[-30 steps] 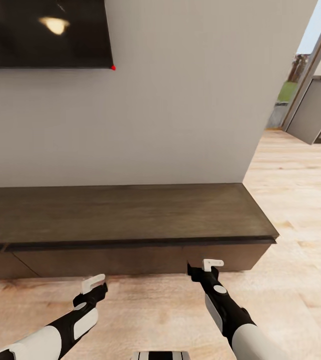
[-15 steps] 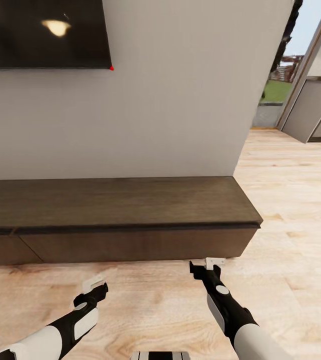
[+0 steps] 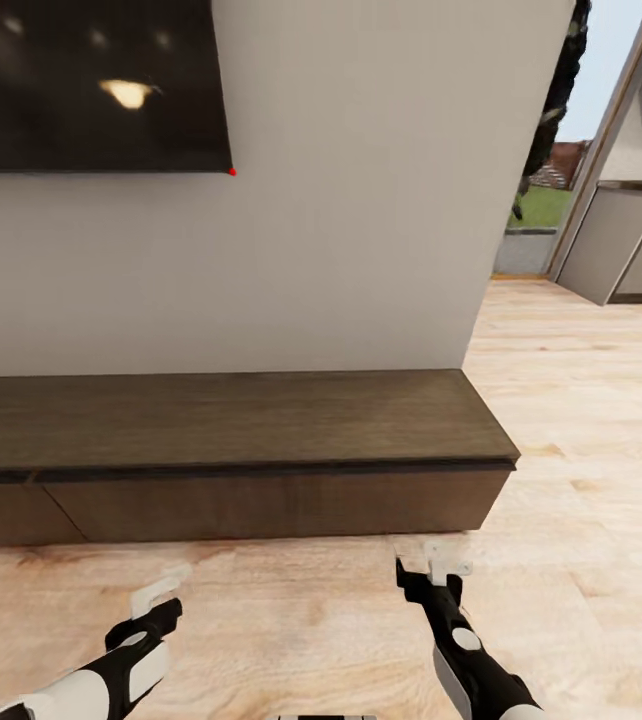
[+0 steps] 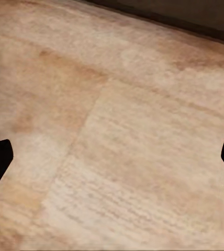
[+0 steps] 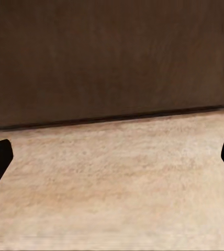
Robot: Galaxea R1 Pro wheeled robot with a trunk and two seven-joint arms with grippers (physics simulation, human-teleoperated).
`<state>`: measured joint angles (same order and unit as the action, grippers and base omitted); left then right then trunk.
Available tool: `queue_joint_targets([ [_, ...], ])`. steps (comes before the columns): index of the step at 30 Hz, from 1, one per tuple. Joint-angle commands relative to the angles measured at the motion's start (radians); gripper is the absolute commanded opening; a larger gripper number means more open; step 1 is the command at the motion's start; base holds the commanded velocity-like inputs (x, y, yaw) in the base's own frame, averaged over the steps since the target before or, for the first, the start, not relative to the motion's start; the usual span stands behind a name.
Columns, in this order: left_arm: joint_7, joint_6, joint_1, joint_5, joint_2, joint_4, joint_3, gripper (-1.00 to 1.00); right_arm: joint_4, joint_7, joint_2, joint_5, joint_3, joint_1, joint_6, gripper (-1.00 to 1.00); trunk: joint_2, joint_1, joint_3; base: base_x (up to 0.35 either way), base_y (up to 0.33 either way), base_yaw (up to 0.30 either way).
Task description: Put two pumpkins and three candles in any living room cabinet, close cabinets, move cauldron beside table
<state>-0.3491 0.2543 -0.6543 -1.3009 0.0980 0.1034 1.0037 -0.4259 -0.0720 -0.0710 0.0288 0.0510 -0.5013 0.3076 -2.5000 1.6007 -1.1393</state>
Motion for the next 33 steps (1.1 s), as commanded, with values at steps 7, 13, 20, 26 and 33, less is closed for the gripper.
queue_joint_targets([
  [7,-0.004,0.005,0.054,-0.011,-0.004,-0.026,0.011,1.0,0.106,0.001,0.014,-0.002,0.007,0.06,0.177,1.0,0.042,-0.024,0.022,-0.071,0.0,0.0],
  [13,-0.004,0.007,0.061,-0.019,-0.003,-0.027,0.009,1.0,0.188,0.002,0.015,-0.003,0.005,0.061,0.315,1.0,0.084,-0.047,0.041,-0.305,0.0,0.0],
  [20,-0.001,0.006,0.068,-0.02,-0.004,-0.027,0.01,1.0,0.201,0.002,0.017,-0.004,0.007,0.06,0.348,1.0,0.133,-0.073,0.061,-0.335,0.0,0.037],
  [26,0.046,0.003,0.121,-0.019,-0.004,-0.027,0.011,1.0,0.239,0.003,0.009,-0.004,0.005,0.061,0.353,1.0,0.175,-0.096,0.075,-0.048,0.0,0.089],
  [33,0.048,0.0,0.132,-0.018,-0.012,-0.027,0.012,1.0,0.243,0.003,0.004,-0.006,0.008,0.061,0.349,1.0,0.224,-0.123,0.089,-0.004,0.0,0.164],
])
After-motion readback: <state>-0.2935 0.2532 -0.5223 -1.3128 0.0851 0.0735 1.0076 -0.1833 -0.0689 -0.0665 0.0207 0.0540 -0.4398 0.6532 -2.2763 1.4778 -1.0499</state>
